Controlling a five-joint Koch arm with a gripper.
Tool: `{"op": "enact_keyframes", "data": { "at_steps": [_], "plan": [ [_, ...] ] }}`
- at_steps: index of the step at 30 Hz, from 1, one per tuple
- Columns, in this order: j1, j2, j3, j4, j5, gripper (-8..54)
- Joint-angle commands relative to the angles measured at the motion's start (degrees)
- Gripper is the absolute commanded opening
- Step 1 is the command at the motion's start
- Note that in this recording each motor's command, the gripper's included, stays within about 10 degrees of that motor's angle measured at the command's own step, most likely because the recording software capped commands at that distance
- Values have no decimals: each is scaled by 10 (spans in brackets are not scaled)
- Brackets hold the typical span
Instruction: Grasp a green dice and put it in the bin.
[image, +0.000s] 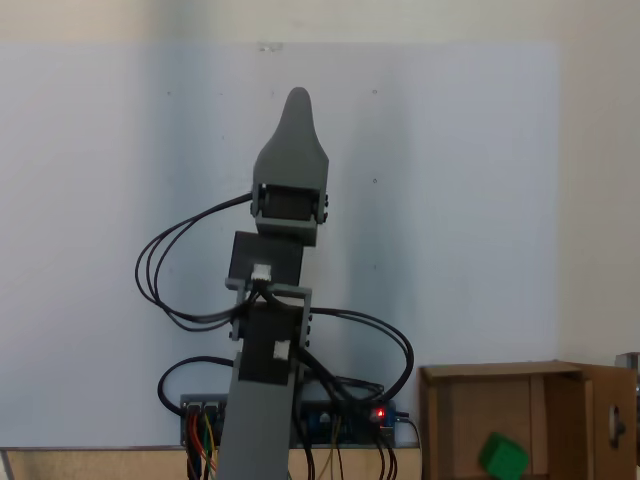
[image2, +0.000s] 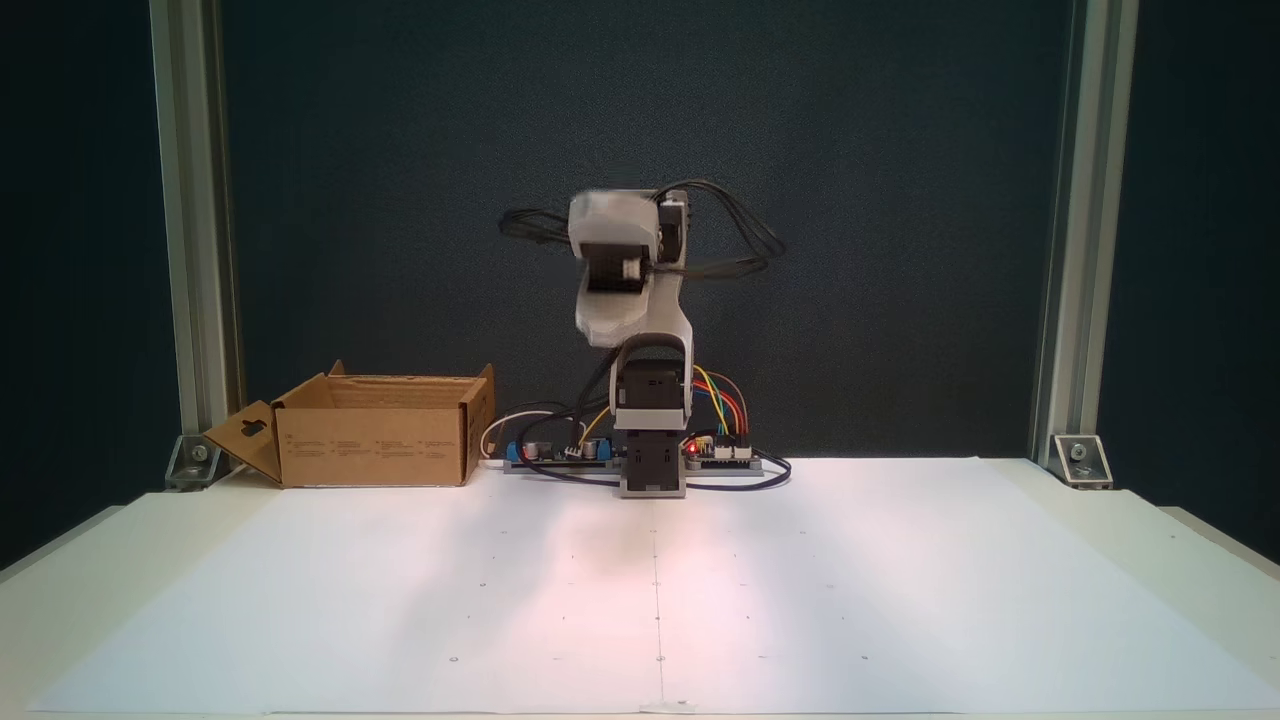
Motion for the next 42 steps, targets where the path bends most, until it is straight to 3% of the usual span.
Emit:
{"op": "enact_keyframes", "data": {
  "at_steps": [1,13,25,42],
  "plan": [
    [0,29,-1,-96,6,429],
    [-1,110,252,-263,0,432],
    [-3,117,265,-345,-3,435],
    [-11,114,420,-505,-10,443]
  ]
}}
